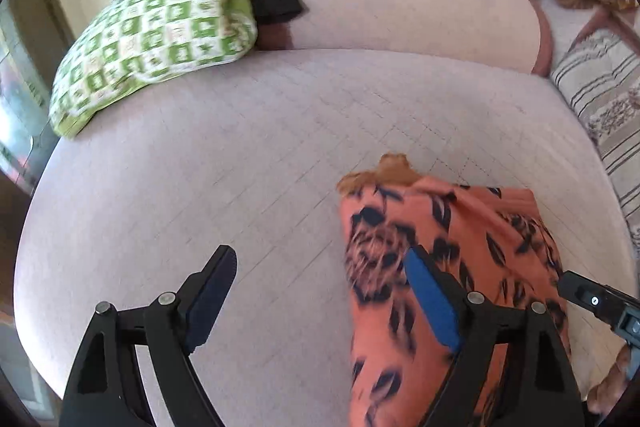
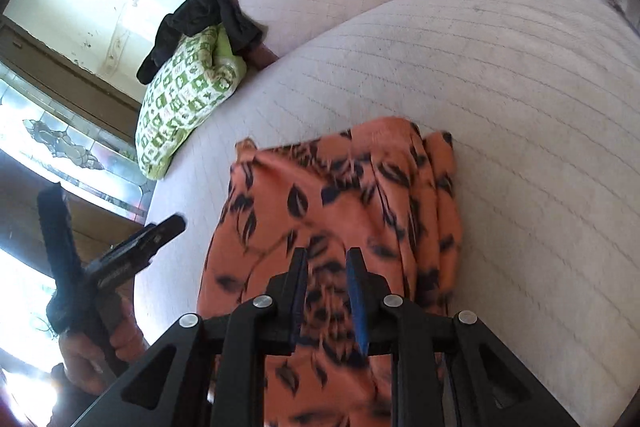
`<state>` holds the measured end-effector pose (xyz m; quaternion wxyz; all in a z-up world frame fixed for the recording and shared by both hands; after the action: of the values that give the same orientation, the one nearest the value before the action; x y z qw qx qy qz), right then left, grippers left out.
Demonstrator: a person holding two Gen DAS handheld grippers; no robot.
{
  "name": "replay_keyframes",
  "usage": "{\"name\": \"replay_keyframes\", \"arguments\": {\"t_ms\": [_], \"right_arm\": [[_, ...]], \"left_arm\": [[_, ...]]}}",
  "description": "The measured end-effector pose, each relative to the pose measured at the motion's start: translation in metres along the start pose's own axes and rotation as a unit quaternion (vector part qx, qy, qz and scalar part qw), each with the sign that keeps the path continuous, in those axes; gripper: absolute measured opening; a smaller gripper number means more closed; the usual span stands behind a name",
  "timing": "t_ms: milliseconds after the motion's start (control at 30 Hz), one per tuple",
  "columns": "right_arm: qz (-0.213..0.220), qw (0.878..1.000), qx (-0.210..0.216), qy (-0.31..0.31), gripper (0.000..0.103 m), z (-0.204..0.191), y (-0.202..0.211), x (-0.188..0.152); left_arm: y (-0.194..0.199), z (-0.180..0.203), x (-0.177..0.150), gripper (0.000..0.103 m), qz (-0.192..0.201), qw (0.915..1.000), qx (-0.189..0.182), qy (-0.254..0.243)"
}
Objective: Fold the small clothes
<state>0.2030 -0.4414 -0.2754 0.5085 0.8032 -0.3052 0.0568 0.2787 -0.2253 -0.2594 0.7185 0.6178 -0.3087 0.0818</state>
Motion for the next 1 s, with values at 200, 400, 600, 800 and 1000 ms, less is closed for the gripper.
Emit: {"name": "replay_keyframes", "arguments": {"t_ms": [200,400,600,800,1000], "right_arm": [[-0.007,1.000,0.007,-0.027,0.024,0.015,-0.032,0.022],[-0.057,0.997,-0.011,-0.052,0.022,0.029,-0.058,0.022],[-0.025,0.999,0.003,-0.025,0.024,0.022,-0.027,0.012],[-0.002,0.999,0.038,0.028,0.024,0.003,0.016,-0.019],[-0.022,0.997,0.046,0.051,0.024,-0.009,0.037,-0.065]], "left_arm": [[-0.049,0.021,0.025,0.086,-0.032,0.9992,0.022,-0.009],[-0.096,0.018,0.034,0.091,-0.086,0.9956,0.037,0.001],[-0.061,0.003,0.031,0.091,-0.064,0.9977,0.010,0.018],[0.009,-0.004,-0.008,0.091,-0.029,0.9990,-0.034,-0.004],[0.040,0.003,-0.074,0.091,-0.029,0.9974,-0.034,-0.057]]}}
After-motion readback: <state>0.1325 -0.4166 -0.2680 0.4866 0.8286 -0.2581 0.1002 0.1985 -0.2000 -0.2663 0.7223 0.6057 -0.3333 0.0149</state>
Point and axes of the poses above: each gripper's, at about its wrist camera, not at the fingertips, and y roughly against the way its jaws point, z to its right, x to its top, the point moved 1 cm from there along -y, roughly the way its jaws point, and after that the axes turned 9 degrees about -x, right-handed, at the moved point
